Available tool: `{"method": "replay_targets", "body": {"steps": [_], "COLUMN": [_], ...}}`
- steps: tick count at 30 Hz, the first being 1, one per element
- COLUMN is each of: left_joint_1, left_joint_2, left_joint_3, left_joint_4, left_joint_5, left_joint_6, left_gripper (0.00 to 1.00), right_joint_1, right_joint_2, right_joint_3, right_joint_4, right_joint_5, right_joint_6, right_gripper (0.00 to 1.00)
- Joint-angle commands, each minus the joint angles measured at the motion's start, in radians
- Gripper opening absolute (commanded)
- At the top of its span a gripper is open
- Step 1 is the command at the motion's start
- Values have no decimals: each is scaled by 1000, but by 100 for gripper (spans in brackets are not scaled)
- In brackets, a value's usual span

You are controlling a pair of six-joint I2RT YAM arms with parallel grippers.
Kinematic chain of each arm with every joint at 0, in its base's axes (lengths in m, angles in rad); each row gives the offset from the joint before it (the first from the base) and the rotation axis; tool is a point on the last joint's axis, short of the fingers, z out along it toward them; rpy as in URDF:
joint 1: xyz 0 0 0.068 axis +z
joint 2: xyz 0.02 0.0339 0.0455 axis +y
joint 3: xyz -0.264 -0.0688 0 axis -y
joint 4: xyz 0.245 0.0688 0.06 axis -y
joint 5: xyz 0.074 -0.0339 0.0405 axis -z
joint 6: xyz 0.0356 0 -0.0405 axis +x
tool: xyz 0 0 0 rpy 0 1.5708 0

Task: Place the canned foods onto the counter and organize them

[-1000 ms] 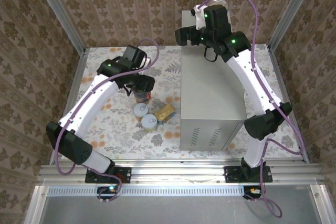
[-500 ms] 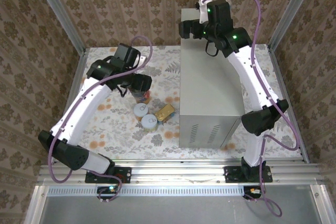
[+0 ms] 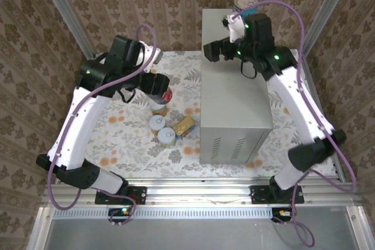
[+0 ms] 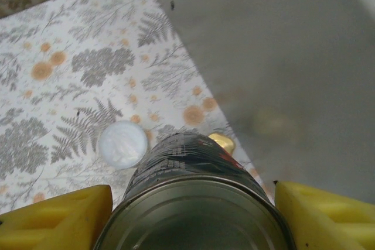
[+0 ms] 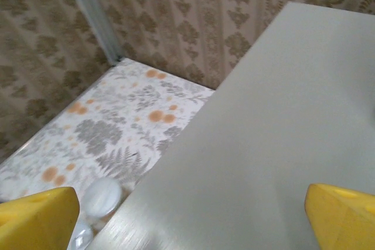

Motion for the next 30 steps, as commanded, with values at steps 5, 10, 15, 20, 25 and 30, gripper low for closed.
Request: {"method": "replay_targets", "body": {"steps": [5,10,15,20,25,30], "left_joint_1": [-31,-43,-54,-60,-59,-59], "left_joint_2": [50,73,67,66,62,59], "left_joint_3": [302,425,432,433,434,434], "left_joint_4": [-102,-126,-121,-120,-119,-118], "left_joint_5": [188,273,299,304,310,316], "left_joint_6": [63,62,44,40,43,44], "left_gripper": [48,49,49,48,48,48], "right_joint_1": [4,56,180,303,419,492], "right_joint_2": [-326,-389,-405,-387,-323,-254], "right_joint_3": [-267,-297,-304,-308,-263,-226], "right_joint_4": [160,109,54,63,13,27], "right_joint_5": [-344,-413,-408,-324,-205,-84], "right_joint_6": [-139,-216,-291,-327,-404,-432], "right_gripper": [100,100,100,100,100,100]}}
